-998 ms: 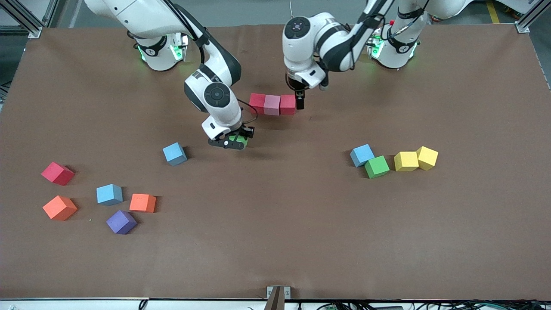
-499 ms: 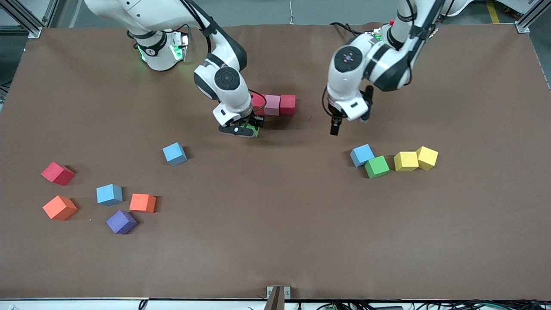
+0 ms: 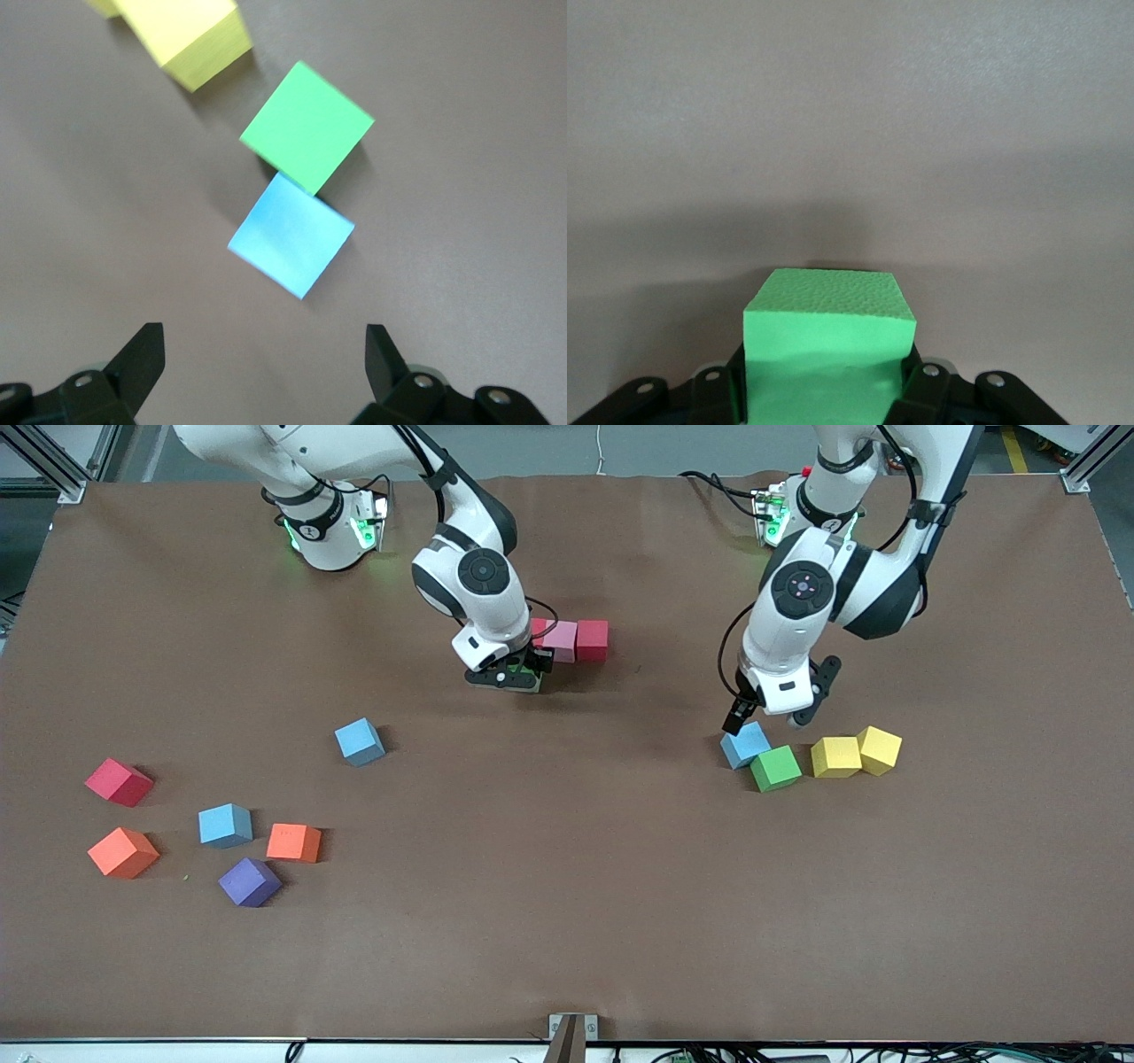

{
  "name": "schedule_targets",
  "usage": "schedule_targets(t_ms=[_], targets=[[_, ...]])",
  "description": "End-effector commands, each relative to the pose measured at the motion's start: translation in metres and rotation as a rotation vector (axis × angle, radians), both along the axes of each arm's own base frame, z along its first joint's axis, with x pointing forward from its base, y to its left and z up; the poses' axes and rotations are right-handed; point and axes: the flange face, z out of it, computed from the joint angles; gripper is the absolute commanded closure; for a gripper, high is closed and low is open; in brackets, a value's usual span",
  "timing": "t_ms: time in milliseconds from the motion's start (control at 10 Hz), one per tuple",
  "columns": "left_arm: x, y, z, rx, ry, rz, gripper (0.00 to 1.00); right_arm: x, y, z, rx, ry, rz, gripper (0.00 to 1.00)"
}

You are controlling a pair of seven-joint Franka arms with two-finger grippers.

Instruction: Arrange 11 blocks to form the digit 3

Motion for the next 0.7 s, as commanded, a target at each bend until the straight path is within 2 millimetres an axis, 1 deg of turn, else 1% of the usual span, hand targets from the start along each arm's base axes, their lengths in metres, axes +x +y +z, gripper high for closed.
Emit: schedule_targets(t_ms=[0, 100, 200, 399, 599], targets=[[0.008, 0.007, -0.022, -0.007, 0.005, -0.136, 0.00, -0.014, -0.001, 0.005, -0.005, -0.018, 0.015, 1.00], [0.008, 0.007, -0.030, -0.006, 0.021, -0.201, 0.00, -0.014, -0.001, 0.005, -0.008, -0.023, 0.023, 1.00], [0.010, 0.012, -0.041, -0.006, 0.040, -0.260, 0.00, -0.015, -0.002, 0.003, -0.014, -0.024, 0.028, 1.00], [0.018, 0.014, -0.060, -0.028, 0.025, -0.320, 0.00, -0.014, -0.002, 0.002, -0.016, -0.034, 0.042, 1.00], [0.022, 0.018, -0.074, -0.035, 0.024, -0.357, 0.00, -0.018, -0.005, -0.003, -0.009, -0.039, 0.045, 1.00]])
